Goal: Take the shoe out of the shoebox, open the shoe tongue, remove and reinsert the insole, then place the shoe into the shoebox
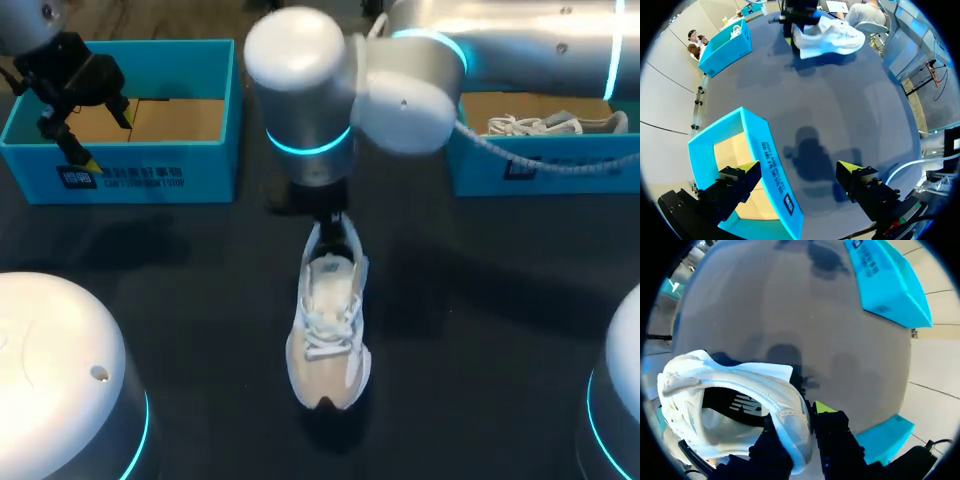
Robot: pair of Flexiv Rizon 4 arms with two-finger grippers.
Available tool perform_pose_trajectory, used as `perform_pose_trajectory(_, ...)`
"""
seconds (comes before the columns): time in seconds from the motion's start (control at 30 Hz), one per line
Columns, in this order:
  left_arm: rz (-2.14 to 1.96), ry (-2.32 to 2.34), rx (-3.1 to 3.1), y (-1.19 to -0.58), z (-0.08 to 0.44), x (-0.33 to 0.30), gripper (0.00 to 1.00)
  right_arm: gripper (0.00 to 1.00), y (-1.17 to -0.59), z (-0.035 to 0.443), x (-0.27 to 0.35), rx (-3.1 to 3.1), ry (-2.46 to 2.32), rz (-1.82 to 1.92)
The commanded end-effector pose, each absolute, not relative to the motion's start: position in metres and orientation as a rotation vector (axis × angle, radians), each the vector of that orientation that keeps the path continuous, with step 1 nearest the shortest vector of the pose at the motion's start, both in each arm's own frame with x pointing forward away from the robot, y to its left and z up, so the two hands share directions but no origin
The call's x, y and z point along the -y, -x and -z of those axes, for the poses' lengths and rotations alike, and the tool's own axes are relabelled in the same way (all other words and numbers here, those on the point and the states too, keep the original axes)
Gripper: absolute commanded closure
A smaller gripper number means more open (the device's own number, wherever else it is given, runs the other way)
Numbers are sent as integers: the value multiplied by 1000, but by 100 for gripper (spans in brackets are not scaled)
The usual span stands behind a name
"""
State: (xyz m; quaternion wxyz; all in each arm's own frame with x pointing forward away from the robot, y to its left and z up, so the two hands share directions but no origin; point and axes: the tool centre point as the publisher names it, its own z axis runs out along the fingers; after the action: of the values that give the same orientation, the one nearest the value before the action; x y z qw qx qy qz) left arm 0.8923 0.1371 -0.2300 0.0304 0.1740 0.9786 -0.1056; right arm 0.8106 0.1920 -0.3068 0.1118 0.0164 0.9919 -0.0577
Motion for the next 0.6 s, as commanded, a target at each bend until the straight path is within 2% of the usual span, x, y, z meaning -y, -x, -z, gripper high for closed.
perform_pose_trajectory(0.03, 321, -538, -3017, -892, 230, -137, 0, 100, -797, 247, -172, -2893, -38, 123)
perform_pose_trajectory(0.47, 321, -538, -3017, -892, 230, -137, 0, 100, -797, 247, -172, -2893, -38, 123)
perform_pose_trajectory(0.6, 321, -538, -3017, -892, 230, -137, 0, 100, -825, 226, -142, -2836, 26, 212)
